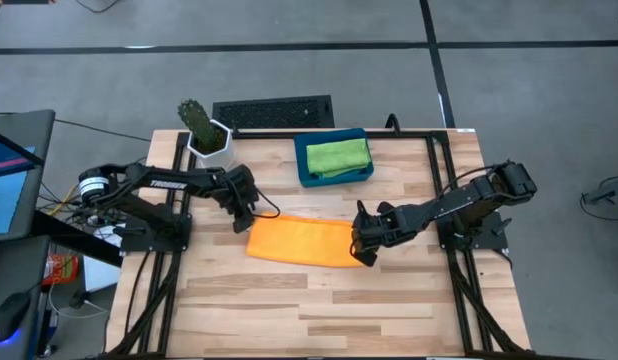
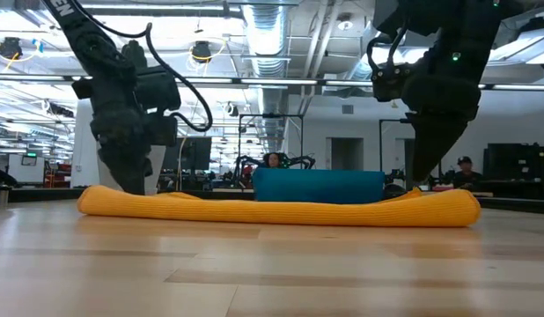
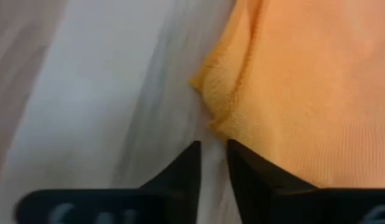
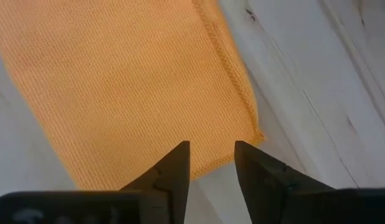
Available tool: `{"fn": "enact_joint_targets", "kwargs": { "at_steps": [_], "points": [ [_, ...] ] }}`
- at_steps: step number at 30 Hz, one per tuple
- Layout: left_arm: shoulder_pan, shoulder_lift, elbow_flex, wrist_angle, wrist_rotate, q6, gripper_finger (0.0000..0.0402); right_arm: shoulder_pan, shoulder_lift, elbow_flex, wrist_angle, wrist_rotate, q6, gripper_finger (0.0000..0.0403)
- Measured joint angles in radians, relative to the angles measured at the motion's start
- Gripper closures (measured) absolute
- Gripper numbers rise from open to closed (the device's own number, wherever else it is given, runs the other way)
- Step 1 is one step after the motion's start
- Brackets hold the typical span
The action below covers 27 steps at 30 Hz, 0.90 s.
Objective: Fold microfiber towels
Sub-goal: Fold the orange microfiber cloth
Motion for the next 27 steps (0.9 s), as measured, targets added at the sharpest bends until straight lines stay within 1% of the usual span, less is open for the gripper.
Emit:
{"fn": "enact_joint_targets", "kwargs": {
  "at_steps": [3,5,11,14,17,20,22,25,27],
  "points": [
    [0.000,0.000,0.014,0.008,-0.015,0.000,0.0376,0.000,0.000,0.000,0.000,0.014,0.000,0.0258],
    [0.000,0.000,0.027,0.009,-0.017,0.001,0.0395,0.000,0.000,0.000,0.000,0.015,0.000,0.0262],
    [0.000,-0.001,0.045,0.001,-0.008,-0.001,0.0395,0.000,0.000,0.000,-0.001,0.015,-0.001,0.0271],
    [0.001,-0.001,0.045,-0.003,-0.003,-0.004,0.0387,0.000,0.000,0.000,0.000,0.015,0.000,0.0271],
    [0.001,-0.009,0.046,-0.007,0.047,-0.002,0.0360,0.002,0.000,0.000,0.000,0.015,0.000,0.0269],
    [0.001,-0.009,0.046,-0.033,0.078,0.024,0.0316,0.002,0.000,0.000,0.000,0.015,-0.001,0.0269],
    [0.001,-0.009,0.046,-0.064,0.043,0.053,0.0280,0.002,0.000,0.000,0.000,0.015,-0.001,0.0270],
    [-0.002,-0.009,0.046,-0.078,-0.052,0.080,0.0228,0.002,0.000,0.000,0.000,0.015,-0.001,0.0270],
    [-0.002,-0.009,0.046,-0.077,-0.068,0.086,0.0201,0.002,0.000,0.000,0.000,0.015,-0.001,0.0270]
  ]
}}
